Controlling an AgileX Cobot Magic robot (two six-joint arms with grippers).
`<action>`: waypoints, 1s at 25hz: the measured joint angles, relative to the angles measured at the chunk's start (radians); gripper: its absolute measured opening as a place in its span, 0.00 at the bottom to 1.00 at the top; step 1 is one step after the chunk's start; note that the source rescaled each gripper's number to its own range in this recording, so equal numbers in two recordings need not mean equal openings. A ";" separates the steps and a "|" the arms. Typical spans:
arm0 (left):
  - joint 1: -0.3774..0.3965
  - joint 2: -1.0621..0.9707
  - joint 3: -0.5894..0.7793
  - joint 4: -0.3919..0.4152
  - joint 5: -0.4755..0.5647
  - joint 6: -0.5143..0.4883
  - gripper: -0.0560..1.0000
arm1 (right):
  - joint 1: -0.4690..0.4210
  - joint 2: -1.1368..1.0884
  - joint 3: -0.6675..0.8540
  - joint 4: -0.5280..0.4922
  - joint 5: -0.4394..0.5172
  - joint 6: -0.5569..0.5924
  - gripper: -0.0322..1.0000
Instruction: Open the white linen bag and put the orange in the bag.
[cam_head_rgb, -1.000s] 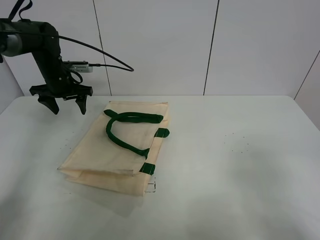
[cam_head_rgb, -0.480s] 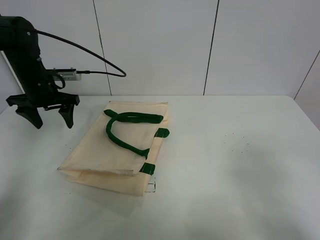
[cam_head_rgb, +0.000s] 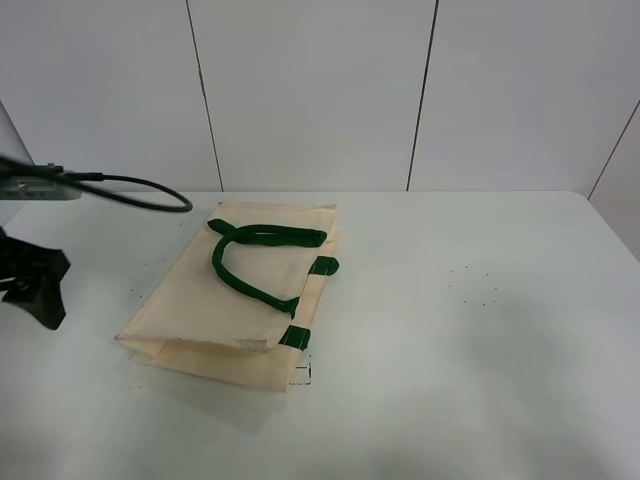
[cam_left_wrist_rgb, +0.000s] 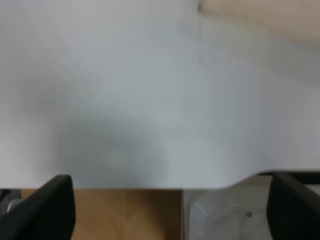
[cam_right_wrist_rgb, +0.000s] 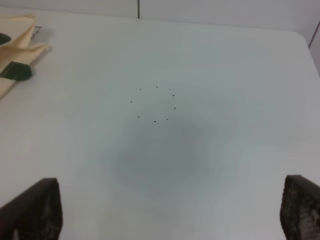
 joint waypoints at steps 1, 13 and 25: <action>0.000 -0.051 0.034 0.000 -0.009 0.008 1.00 | 0.000 0.000 0.000 0.000 0.000 0.000 1.00; 0.000 -0.741 0.383 -0.004 -0.104 0.023 1.00 | 0.000 0.000 0.000 0.000 0.000 0.000 1.00; 0.000 -1.089 0.422 -0.074 -0.079 0.091 1.00 | 0.000 0.000 0.000 0.000 0.000 0.000 1.00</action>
